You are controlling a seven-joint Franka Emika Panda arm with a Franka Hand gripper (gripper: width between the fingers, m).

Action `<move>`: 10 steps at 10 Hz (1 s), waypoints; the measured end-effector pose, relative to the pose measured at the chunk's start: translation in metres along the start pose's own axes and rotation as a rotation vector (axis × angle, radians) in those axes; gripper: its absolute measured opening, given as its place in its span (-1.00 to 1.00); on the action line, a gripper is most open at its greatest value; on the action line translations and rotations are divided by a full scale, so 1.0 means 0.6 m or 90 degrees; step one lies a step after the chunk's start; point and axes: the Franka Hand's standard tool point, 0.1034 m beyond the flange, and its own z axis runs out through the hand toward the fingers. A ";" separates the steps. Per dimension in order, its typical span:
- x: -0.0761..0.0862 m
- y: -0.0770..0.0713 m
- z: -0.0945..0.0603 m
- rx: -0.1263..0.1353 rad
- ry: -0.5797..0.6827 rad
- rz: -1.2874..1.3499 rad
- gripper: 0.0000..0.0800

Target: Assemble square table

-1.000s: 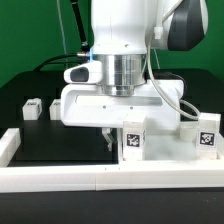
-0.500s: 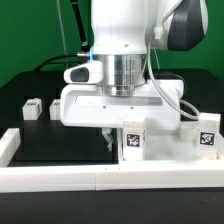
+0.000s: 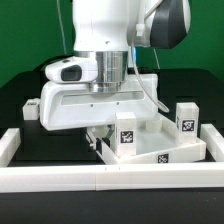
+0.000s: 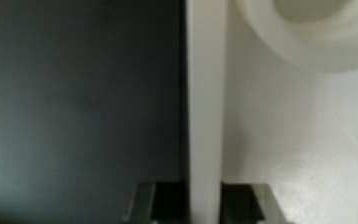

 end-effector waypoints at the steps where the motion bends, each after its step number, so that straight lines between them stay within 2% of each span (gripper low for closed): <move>1: 0.000 0.002 0.000 -0.003 -0.001 -0.038 -0.82; 2: 0.005 -0.001 -0.001 -0.007 -0.002 -0.090 -0.82; 5: 0.044 -0.039 -0.003 -0.025 -0.007 -0.367 -0.81; 8: 0.040 -0.029 -0.003 -0.028 -0.013 -0.440 -0.81; 9: 0.040 -0.028 -0.003 -0.030 -0.016 -0.495 -0.81; 10: 0.052 -0.026 -0.004 -0.040 -0.023 -0.632 -0.81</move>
Offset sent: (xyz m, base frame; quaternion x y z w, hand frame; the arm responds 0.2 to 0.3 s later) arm 0.0244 0.0468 0.0028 -0.0155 0.0161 -0.4090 0.9123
